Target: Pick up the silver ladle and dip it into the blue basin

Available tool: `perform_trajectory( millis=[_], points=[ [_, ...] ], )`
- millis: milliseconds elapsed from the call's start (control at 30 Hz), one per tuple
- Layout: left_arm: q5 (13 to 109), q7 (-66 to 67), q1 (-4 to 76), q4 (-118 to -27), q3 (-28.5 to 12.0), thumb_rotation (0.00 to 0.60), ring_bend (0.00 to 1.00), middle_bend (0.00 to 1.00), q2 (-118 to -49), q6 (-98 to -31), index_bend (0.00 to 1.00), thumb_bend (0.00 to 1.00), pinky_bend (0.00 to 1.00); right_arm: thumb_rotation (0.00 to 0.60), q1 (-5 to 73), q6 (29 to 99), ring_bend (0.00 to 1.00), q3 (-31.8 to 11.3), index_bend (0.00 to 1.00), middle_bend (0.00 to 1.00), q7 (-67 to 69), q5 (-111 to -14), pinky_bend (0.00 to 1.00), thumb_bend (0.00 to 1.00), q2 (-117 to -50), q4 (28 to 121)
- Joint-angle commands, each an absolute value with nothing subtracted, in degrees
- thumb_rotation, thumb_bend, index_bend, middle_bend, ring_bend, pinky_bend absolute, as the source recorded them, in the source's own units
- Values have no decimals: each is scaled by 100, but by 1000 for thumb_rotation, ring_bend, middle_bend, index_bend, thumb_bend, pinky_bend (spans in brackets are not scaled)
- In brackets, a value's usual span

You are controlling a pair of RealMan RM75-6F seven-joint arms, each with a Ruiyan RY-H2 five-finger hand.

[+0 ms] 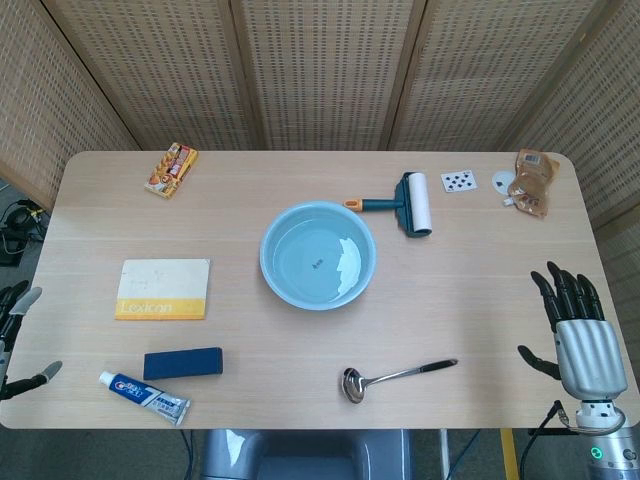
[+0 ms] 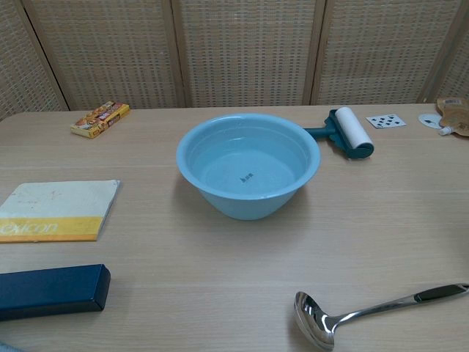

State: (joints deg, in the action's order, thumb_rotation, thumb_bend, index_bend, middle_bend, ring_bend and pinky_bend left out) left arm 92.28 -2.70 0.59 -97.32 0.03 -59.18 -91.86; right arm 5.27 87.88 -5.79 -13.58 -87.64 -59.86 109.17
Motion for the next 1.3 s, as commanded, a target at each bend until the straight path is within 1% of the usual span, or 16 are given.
perform_trajectory(
  millis=[33, 200, 233, 267, 300, 333, 367, 400, 467, 500, 600, 700, 833, 1000, 1200, 1300],
  points=[
    [9227, -270, 57, -9732, 1, 600, 0, 0, -5920, -9188, 0, 0, 0, 600, 527, 8788, 0, -580, 0, 0, -1357, -8764, 0, 0, -5985, 10918],
    [9209, -263, 59, -9719, -4, 600, 0, 0, -5927, -9174, 0, 0, 0, 600, 535, 8739, 0, -564, 0, 4, -1338, -8747, 0, 0, -5974, 10926],
    [9209, -246, 64, -9710, -7, 600, 0, 0, -5933, -9167, 0, 0, 0, 600, 546, 8684, 16, -549, 0, 29, -1335, -8721, 0, 0, -5965, 10937],
    [9201, -226, 70, -9700, -11, 600, 0, 0, -5941, -9156, 0, 0, 0, 600, 565, 8608, 98, -530, 0, 115, -1339, -8687, 0, 0, -5951, 10951],
    [9182, -213, 76, -9696, -16, 600, 0, 0, -5951, -9138, 0, 0, 0, 600, 594, 8520, 242, -513, 0, 250, -1352, -8660, 8, 0, -5945, 10955],
    [9161, -206, 82, -9696, -22, 600, 0, 0, -5960, -9121, 0, 0, 0, 600, 641, 8417, 361, -499, 0, 358, -1384, -8651, 49, 0, -5944, 10934],
    [9141, -190, 89, -9691, -29, 600, 0, 0, -5970, -9103, 0, 0, 0, 600, 705, 8293, 527, -483, 0, 502, -1428, -8660, 179, 0, -5948, 10885],
    [9115, -160, 99, -9678, -38, 600, 0, 0, -5983, -9080, 0, 0, 0, 600, 791, 8120, 648, -453, 0, 612, -1500, -8679, 372, 0, -5957, 10803],
    [9061, -108, 120, -9659, -59, 600, 0, 0, -6014, -9032, 0, 0, 0, 600, 987, 7737, 772, -400, 6, 731, -1623, -8712, 676, 0, -5969, 10631],
    [9012, -69, 135, -9645, -81, 600, 0, 0, -6041, -9002, 0, 0, 0, 600, 1145, 7439, 821, -356, 19, 775, -1629, -8757, 785, 0, -5991, 10507],
    [8900, 21, 162, -9623, -120, 600, 0, 0, -6095, -8931, 0, 0, 0, 600, 1459, 6777, 897, -251, 80, 851, -1464, -8778, 951, 0, -6007, 10321],
    [8778, 124, 199, -9590, -161, 600, 0, 0, -6155, -8840, 0, 0, 0, 600, 1747, 6226, 928, -187, 139, 889, -1257, -8789, 999, 0, -6095, 10102],
    [8609, 219, 247, -9545, -215, 600, 0, 0, -6224, -8720, 0, 0, 0, 600, 2008, 5780, 944, -140, 227, 917, -1134, -8769, 1000, 16, -6384, 9729],
    [8424, 272, 309, -9475, -280, 600, 0, 0, -6278, -8579, 0, 0, 0, 600, 2223, 5383, 954, -77, 340, 937, -1136, -8680, 1000, 179, -6893, 9300],
    [8268, 287, 355, -9429, -336, 600, 0, 0, -6308, -8475, 0, 0, 0, 600, 2336, 5239, 957, -15, 447, 941, -1360, -8583, 1000, 305, -7416, 8906],
    [8208, 299, 374, -9413, -352, 600, 0, 0, -6319, -8429, 0, 0, 0, 600, 2382, 5148, 957, 46, 458, 940, -1406, -8554, 1000, 352, -7544, 8827]
  ],
)
